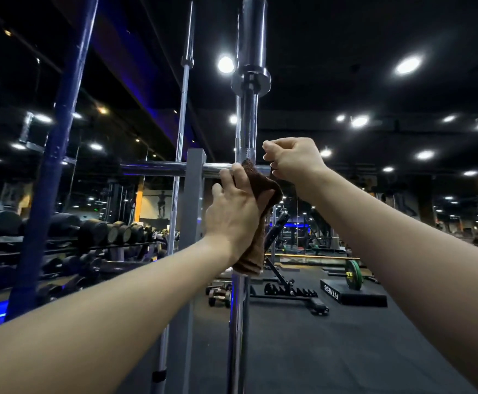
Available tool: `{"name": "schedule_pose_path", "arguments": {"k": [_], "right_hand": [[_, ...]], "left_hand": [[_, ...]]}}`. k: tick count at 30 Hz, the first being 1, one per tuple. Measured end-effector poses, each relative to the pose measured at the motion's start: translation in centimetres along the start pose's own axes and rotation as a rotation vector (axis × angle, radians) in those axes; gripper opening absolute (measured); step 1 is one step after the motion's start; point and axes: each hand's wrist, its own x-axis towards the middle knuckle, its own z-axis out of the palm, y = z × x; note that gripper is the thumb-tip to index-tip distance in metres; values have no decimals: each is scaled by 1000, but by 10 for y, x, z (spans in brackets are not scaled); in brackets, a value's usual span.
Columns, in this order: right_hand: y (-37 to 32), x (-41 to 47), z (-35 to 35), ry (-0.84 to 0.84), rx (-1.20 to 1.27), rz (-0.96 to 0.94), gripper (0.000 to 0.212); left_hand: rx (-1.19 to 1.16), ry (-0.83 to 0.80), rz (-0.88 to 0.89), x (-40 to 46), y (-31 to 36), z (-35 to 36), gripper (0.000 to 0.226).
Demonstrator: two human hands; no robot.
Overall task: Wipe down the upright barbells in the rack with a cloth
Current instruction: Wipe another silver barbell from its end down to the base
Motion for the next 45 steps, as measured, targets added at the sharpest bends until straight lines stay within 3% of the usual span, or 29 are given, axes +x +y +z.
{"name": "schedule_pose_path", "arguments": {"k": [2,6,10,15,21,25,32,37,40,45], "right_hand": [[5,5,4,-2,-10,-15,16],[25,1,13,-23,-37,21,22],[22,0,17,-85,141,94,26],[9,15,16,-97,177,76,21],[25,10,14,-153,178,110,23],[19,5,12,-178,151,111,20],[11,19,15,-123,149,60,20],[17,14,11,-188,207,118,23],[23,6,14,-193,189,142,27],[20,3,23,-136,174,144,25]], "left_hand": [[29,-16,56,-3,-7,1,71],[118,-37,-3,-17,-4,0,56],[192,-64,12,-19,-9,-4,59],[215,58,16,22,-5,-19,63],[376,-7,126,-13,-11,1,62],[272,-88,136,-30,-21,-4,59],[192,2,111,34,-12,-29,66],[50,-112,95,-25,-27,-3,52],[94,-156,103,-37,-34,-4,53],[212,-46,177,12,-27,-20,64]]}}
